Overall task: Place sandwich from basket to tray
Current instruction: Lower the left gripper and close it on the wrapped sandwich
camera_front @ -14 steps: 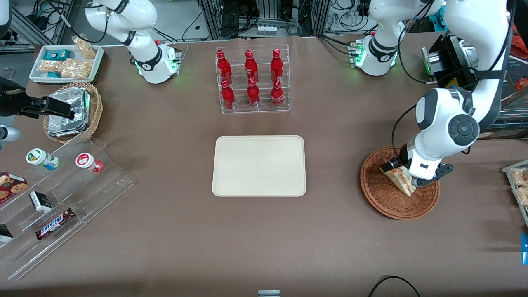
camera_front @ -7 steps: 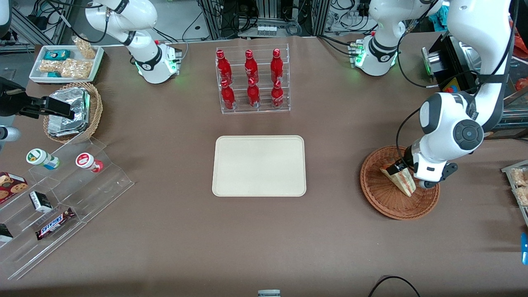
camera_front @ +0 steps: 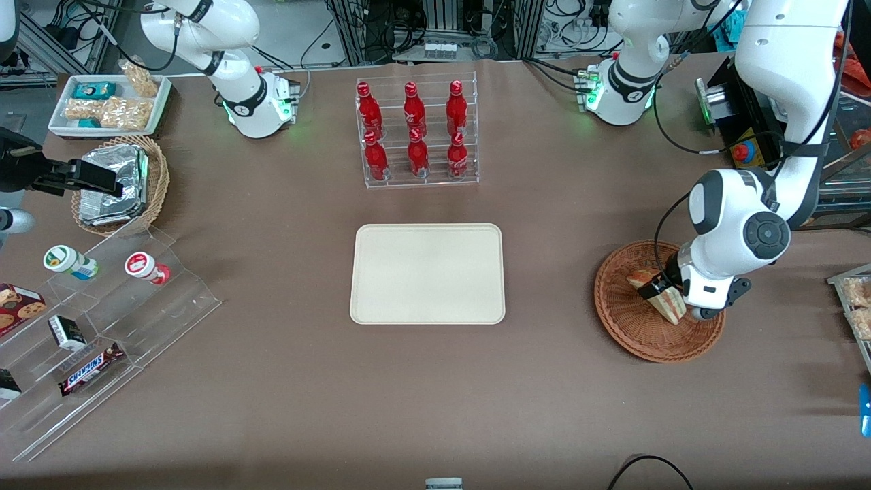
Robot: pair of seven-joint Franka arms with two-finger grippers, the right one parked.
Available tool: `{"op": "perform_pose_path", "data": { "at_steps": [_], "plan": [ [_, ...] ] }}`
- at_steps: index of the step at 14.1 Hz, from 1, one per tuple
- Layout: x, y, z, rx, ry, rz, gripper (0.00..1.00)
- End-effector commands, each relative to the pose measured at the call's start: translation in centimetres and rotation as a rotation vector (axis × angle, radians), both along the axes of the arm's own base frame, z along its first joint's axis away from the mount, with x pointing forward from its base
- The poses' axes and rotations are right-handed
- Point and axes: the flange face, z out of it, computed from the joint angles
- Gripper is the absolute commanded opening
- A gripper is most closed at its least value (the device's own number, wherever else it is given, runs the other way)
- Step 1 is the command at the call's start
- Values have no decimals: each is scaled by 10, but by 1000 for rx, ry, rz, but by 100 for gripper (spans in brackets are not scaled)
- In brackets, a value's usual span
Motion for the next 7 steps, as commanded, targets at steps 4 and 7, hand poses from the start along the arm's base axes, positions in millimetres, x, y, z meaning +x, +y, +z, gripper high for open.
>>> {"op": "perform_pose_path", "data": {
  "at_steps": [4, 7],
  "plan": [
    [6, 7, -13, -8, -17, 47, 67],
    [4, 5, -13, 3, -8, 97, 22]
  ]
}}
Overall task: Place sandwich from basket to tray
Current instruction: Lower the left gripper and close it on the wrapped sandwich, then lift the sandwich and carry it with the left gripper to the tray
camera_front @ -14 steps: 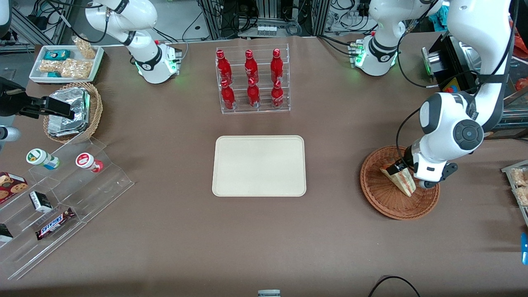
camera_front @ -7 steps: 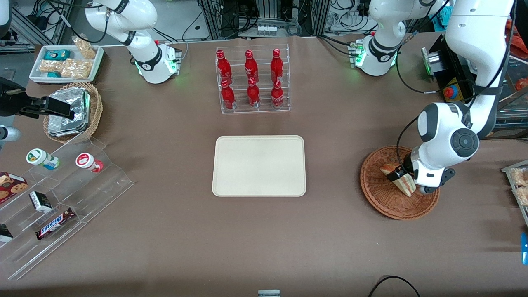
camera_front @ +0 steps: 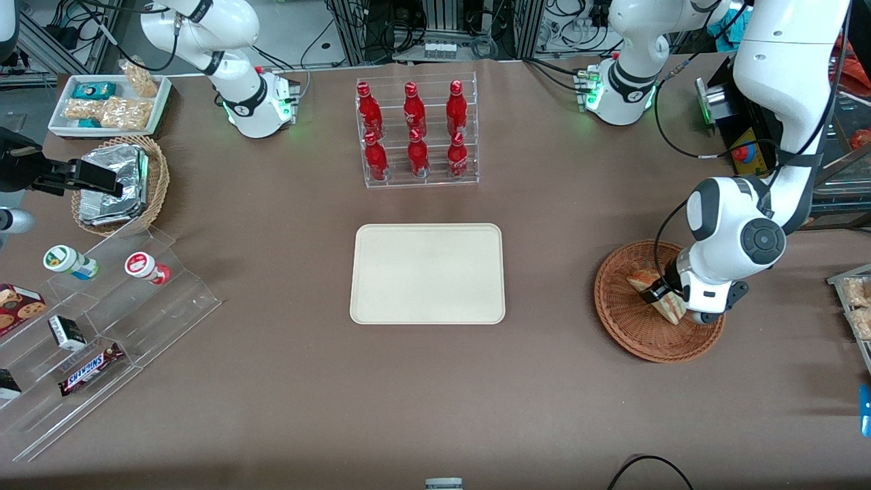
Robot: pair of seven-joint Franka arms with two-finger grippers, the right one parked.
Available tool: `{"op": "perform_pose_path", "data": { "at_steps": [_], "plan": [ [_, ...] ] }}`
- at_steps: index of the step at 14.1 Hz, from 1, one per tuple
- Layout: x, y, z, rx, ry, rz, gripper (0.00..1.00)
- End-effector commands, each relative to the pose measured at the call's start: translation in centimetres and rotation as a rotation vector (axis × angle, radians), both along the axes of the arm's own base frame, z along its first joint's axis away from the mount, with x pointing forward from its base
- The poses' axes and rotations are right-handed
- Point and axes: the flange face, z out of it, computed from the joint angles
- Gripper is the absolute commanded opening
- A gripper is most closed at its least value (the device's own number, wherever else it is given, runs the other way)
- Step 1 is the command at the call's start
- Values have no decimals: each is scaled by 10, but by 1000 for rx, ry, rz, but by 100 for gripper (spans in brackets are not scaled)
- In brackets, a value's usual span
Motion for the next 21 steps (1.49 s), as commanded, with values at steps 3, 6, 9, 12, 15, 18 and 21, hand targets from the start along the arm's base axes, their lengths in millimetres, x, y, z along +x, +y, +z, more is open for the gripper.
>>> {"op": "perform_pose_path", "data": {
  "at_steps": [3, 6, 9, 12, 15, 18, 21],
  "plan": [
    [2, -4, 8, 6, 9, 5, 11],
    [4, -22, 37, 17, 58, -34, 11],
    [1, -84, 57, 37, 54, -149, 11],
    [-12, -158, 61, 37, 35, -278, 12],
    [-38, -228, 47, 58, 45, -466, 13],
    [-67, -303, 35, 71, 43, -619, 13],
    [-87, -371, 23, 51, 37, -701, 16]
  ]
}}
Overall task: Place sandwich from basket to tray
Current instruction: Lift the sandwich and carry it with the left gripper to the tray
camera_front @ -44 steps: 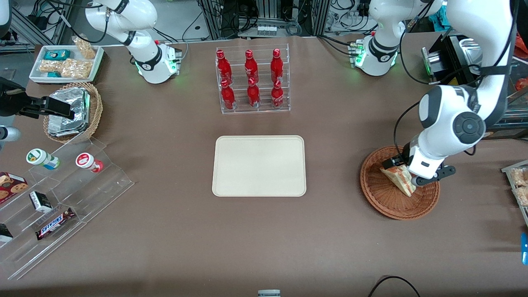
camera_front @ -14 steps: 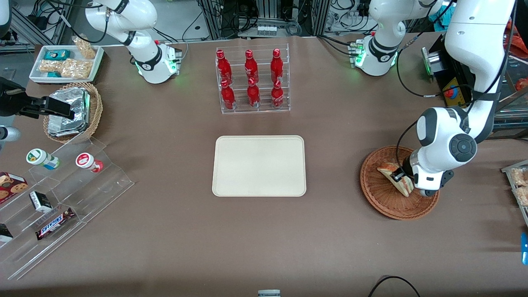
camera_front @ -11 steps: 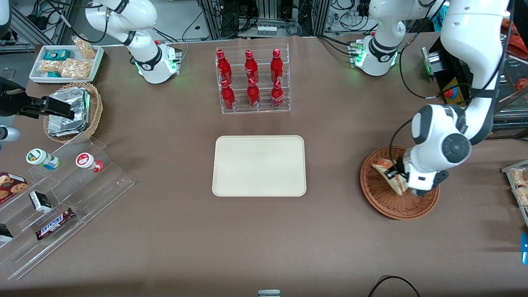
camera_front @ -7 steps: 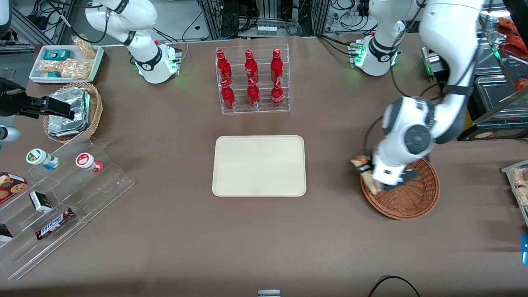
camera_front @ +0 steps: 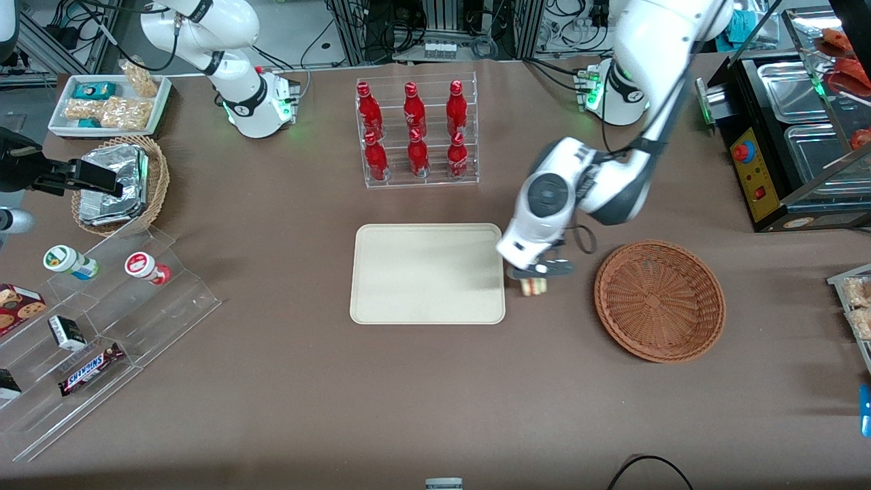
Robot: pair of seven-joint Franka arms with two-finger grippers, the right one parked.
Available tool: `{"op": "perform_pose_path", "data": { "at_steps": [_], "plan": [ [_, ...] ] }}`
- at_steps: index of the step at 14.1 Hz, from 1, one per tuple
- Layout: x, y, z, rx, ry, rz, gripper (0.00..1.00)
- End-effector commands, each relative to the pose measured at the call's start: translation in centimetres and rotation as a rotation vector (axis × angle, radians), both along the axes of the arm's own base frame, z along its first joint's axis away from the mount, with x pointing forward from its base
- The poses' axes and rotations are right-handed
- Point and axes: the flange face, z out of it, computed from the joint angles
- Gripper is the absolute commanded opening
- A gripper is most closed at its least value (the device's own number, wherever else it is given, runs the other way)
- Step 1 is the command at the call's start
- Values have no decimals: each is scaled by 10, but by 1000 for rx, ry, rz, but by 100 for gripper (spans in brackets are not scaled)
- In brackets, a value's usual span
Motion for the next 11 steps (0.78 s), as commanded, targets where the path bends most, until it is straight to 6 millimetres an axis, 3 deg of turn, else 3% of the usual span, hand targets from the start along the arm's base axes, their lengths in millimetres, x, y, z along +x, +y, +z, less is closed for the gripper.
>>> {"op": "perform_pose_path", "data": {
  "at_steps": [1, 4, 7, 9, 11],
  "plan": [
    [-5, -57, -9, -15, -14, -72, 16],
    [-20, -123, -19, -73, -15, -58, 20],
    [-40, -172, -35, -137, -28, -40, 25],
    [-41, -178, -47, -153, -37, -43, 33],
    [-43, -179, -56, -151, -38, -51, 49]
  ]
}}
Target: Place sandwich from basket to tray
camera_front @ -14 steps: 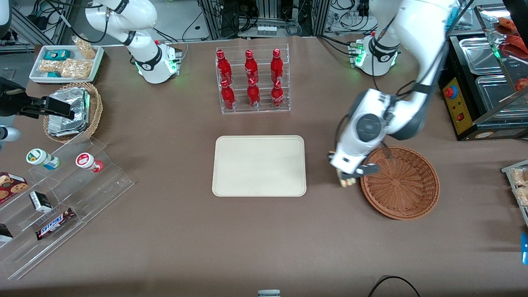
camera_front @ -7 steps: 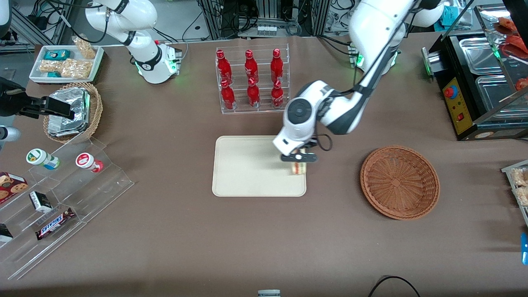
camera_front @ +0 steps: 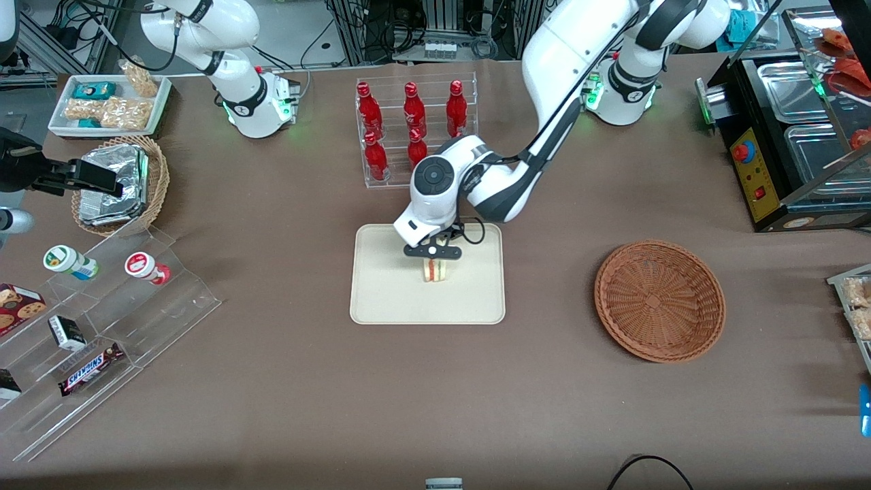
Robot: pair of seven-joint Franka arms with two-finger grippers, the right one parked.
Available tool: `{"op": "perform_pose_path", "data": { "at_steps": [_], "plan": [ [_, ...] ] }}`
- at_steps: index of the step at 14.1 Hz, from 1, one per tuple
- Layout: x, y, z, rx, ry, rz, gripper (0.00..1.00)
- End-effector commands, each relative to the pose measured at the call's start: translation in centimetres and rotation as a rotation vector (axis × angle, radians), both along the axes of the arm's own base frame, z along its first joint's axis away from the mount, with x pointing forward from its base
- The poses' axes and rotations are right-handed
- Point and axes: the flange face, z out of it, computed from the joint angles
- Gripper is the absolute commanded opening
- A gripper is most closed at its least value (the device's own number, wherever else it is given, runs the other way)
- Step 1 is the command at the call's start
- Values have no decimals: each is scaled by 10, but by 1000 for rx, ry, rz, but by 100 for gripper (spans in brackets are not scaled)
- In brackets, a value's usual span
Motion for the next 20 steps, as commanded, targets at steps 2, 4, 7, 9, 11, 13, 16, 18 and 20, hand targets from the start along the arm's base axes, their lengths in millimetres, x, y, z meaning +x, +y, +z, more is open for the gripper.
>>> {"op": "perform_pose_path", "data": {
  "at_steps": [2, 4, 7, 9, 11, 13, 16, 18, 20],
  "plan": [
    [1, -9, -8, -6, -13, -2, 98],
    [7, -12, 1, -22, -37, -8, 100],
    [16, -13, 16, -40, -55, 8, 100],
    [20, -12, 25, -45, -65, 13, 100],
    [28, -3, 44, -41, -74, 25, 100],
    [46, 27, 85, 1, -54, 50, 100],
    [64, 84, 151, 35, -39, 112, 100],
    [63, 118, 185, 83, 4, 41, 100],
    [66, 159, 225, 123, 50, 14, 100]
  ]
}}
